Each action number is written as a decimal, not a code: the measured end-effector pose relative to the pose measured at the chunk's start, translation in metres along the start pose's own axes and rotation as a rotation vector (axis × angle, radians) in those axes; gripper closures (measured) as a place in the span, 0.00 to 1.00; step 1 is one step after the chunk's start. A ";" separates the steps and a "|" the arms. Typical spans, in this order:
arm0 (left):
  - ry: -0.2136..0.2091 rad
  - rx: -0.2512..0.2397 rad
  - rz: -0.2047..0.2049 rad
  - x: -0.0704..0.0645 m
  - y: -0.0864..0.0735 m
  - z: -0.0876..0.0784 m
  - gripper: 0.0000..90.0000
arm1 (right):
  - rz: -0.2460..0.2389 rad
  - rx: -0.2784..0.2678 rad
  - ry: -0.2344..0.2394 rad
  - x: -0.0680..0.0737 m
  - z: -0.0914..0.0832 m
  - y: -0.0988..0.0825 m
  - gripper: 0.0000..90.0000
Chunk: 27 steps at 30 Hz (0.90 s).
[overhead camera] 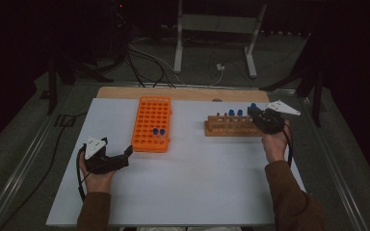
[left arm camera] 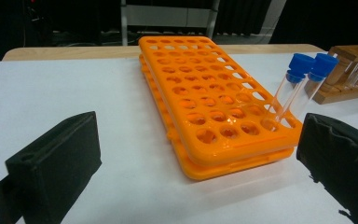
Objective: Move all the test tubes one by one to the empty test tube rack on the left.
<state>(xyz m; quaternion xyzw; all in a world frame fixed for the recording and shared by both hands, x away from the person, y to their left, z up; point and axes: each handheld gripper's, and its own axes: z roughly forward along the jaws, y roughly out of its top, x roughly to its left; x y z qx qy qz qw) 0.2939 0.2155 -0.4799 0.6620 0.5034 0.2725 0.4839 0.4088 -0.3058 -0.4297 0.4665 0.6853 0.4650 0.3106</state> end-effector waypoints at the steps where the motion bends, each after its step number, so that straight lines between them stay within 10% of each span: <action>1: 0.000 0.000 0.000 0.000 0.000 0.000 0.01 | -0.005 -0.008 0.000 0.001 -0.003 0.003 0.85; 27: -0.021 -0.028 0.016 -0.016 0.011 -0.002 0.01 | 0.010 -0.026 0.150 0.032 -0.034 -0.006 0.85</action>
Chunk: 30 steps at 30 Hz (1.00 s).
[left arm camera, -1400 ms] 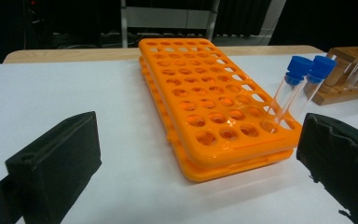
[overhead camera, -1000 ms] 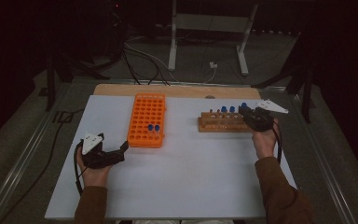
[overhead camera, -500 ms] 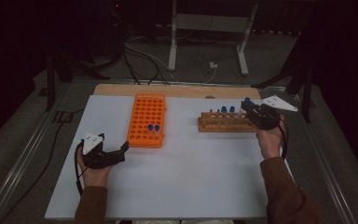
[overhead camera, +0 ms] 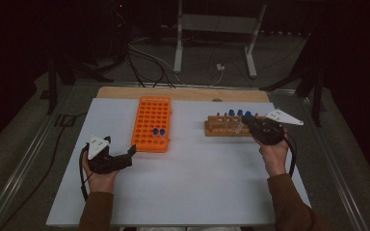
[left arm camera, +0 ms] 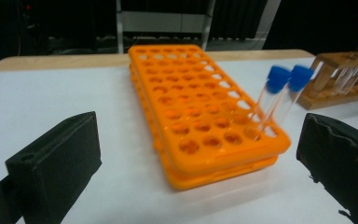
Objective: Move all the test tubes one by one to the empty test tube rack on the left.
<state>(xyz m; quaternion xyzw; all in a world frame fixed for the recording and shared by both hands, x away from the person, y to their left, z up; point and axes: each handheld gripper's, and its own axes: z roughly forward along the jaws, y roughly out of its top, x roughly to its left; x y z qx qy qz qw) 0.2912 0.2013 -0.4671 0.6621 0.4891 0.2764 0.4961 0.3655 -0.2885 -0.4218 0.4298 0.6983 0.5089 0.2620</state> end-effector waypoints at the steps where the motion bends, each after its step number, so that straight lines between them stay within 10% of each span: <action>1: -0.005 -0.004 0.003 -0.002 0.002 0.000 0.01 | 0.003 -0.002 0.009 0.002 0.000 -0.001 0.85; 30: -0.272 0.010 0.187 -0.124 0.048 0.062 0.05 | -0.011 0.059 0.148 0.049 0.009 -0.011 0.85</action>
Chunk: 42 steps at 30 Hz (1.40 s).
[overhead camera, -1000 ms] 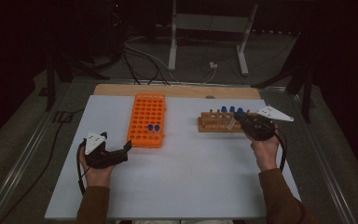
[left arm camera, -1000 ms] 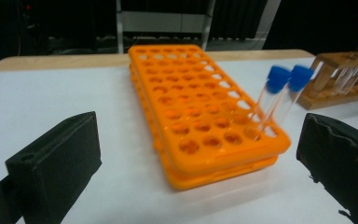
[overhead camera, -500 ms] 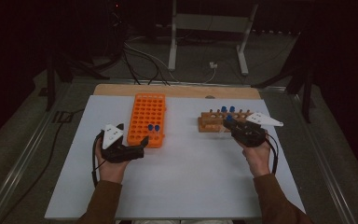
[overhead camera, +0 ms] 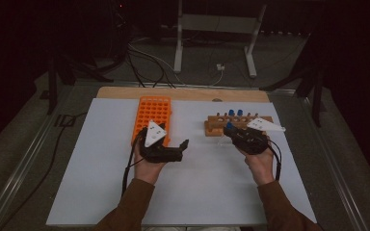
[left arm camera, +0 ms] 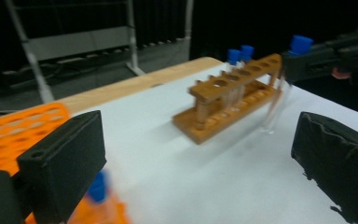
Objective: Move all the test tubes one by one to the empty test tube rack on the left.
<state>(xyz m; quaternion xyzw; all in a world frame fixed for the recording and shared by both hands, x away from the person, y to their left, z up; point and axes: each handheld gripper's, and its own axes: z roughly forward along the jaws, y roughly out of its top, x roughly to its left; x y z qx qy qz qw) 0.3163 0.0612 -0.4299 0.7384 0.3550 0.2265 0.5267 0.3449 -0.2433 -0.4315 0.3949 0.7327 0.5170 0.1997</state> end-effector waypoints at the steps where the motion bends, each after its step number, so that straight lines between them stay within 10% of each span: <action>1: -0.010 0.007 0.002 -0.003 0.000 0.005 0.05 | -0.002 -0.002 0.005 0.002 0.000 0.000 0.85; 18: -0.114 0.076 0.037 -0.037 -0.005 0.064 0.38 | -0.030 0.010 0.067 0.022 0.010 0.001 0.85; 30: -0.163 0.057 0.047 -0.045 -0.006 0.073 0.74 | -0.032 0.006 0.089 0.028 0.010 0.002 0.85; 42: -0.177 0.050 0.062 -0.047 -0.007 0.075 0.84 | -0.027 0.008 0.104 0.030 0.012 0.001 0.85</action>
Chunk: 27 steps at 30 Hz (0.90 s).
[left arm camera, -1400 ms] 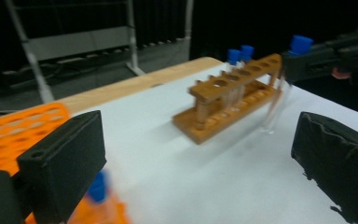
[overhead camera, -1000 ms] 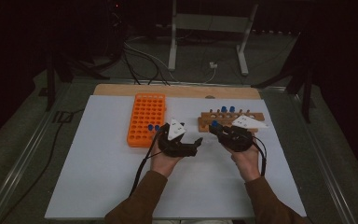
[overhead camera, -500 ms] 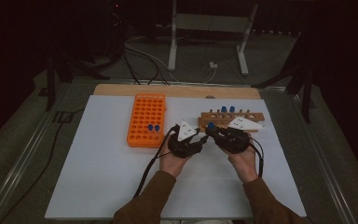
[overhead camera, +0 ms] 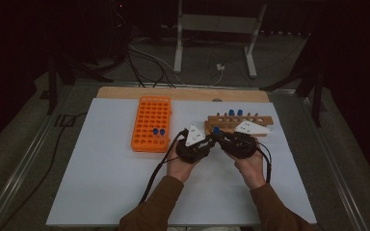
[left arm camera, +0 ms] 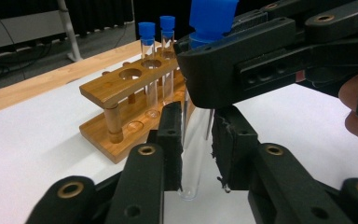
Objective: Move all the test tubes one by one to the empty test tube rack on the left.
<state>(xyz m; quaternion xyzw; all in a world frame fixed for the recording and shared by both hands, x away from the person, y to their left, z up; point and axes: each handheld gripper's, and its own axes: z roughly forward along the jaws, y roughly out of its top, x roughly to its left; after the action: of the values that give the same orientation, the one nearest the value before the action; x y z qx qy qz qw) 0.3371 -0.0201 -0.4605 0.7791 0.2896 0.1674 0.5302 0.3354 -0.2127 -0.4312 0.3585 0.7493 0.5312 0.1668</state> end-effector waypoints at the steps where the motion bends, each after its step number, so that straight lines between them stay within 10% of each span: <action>1: -0.001 -0.001 0.000 0.000 0.000 0.000 0.85 | 0.001 0.000 0.001 0.000 0.000 0.000 0.85; 9: -0.003 -0.004 0.010 -0.001 0.000 0.000 0.87 | 0.008 0.002 0.012 -0.002 -0.001 0.000 0.84; 17: 0.020 0.009 0.000 0.005 0.000 -0.005 0.87 | 0.035 -0.045 0.039 -0.010 -0.010 0.004 0.47; 27: 0.057 -0.006 -0.025 0.016 0.000 -0.021 0.87 | 0.010 -0.061 -0.041 -0.014 -0.015 0.005 0.04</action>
<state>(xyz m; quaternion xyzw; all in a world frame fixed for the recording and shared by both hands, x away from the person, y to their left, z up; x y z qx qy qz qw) 0.3375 0.0057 -0.4531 0.7688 0.3138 0.1837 0.5261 0.3374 -0.2316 -0.4228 0.3679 0.7272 0.5472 0.1906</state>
